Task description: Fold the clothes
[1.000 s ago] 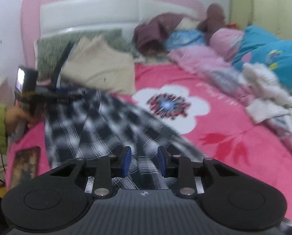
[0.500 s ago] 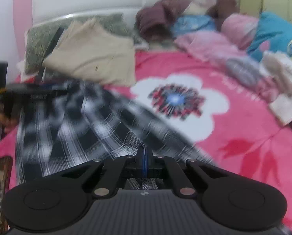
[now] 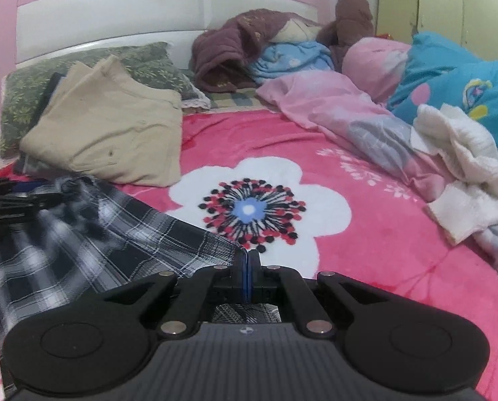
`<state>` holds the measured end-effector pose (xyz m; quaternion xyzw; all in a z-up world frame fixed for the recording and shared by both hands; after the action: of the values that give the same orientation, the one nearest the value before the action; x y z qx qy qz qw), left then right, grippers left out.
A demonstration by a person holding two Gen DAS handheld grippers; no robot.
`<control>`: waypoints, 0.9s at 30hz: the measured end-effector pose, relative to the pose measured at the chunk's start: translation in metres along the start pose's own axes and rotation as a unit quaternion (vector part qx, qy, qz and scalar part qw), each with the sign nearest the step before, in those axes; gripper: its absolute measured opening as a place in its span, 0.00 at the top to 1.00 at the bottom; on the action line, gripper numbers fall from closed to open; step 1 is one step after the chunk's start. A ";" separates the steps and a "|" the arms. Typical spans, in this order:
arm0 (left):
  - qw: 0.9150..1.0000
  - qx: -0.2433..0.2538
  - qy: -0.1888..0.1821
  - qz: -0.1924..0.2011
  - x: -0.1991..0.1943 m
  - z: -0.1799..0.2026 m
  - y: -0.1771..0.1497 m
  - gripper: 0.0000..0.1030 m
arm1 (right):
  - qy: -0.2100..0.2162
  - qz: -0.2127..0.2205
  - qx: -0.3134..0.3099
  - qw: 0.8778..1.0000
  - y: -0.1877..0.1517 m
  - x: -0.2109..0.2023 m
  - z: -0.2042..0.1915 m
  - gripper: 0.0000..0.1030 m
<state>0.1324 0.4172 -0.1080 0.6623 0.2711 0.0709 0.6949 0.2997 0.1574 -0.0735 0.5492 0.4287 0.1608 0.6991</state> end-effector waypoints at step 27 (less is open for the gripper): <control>0.999 0.051 0.013 -0.005 -0.008 0.013 0.025 0.36 | -0.009 -0.021 0.104 0.994 -0.021 -0.012 0.031 0.52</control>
<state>0.1382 0.4048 -0.0820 0.6947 0.2864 0.0623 0.6569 0.3115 0.1219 -0.0866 0.6111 0.4484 0.0962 0.6452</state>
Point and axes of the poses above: each gripper's, at about its wrist camera, not at the fingertips, and x roughly the way its jaws point, z to its right, y to its top, the point moved 9 cm from there along x, roughly the way its jaws point, and after that the axes turned 12 degrees about z, right-handed, at the moved point
